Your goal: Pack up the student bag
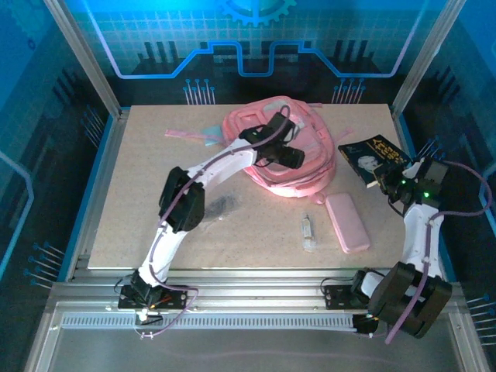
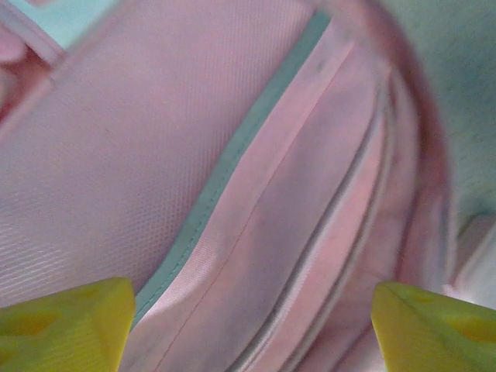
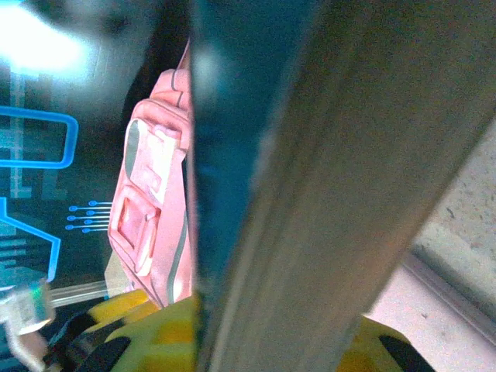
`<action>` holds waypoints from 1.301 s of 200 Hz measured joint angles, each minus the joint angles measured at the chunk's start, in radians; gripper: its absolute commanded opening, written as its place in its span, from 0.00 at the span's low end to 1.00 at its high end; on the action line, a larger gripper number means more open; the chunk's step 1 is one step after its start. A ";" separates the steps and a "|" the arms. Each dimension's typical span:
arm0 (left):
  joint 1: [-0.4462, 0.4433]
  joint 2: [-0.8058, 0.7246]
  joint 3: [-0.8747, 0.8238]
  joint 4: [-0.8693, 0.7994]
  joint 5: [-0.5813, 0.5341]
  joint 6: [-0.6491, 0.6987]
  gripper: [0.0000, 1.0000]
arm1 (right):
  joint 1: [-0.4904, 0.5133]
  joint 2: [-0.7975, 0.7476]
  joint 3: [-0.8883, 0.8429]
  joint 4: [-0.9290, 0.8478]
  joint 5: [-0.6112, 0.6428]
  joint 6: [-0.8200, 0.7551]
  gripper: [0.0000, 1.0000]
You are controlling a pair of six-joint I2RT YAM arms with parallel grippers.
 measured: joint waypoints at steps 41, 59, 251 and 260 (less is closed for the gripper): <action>-0.022 0.126 0.065 -0.052 -0.090 0.100 0.78 | 0.000 -0.038 -0.019 -0.015 -0.052 -0.011 0.00; -0.023 0.156 0.087 -0.064 -0.095 0.124 0.74 | 0.000 -0.046 -0.019 -0.017 -0.057 -0.011 0.00; 0.203 -0.026 0.223 -0.056 0.387 -0.327 0.00 | 0.237 0.003 -0.043 0.021 -0.006 -0.034 0.00; 0.198 -0.026 0.222 -0.055 0.398 -0.352 0.00 | 0.295 0.045 -0.039 0.068 0.007 -0.014 0.00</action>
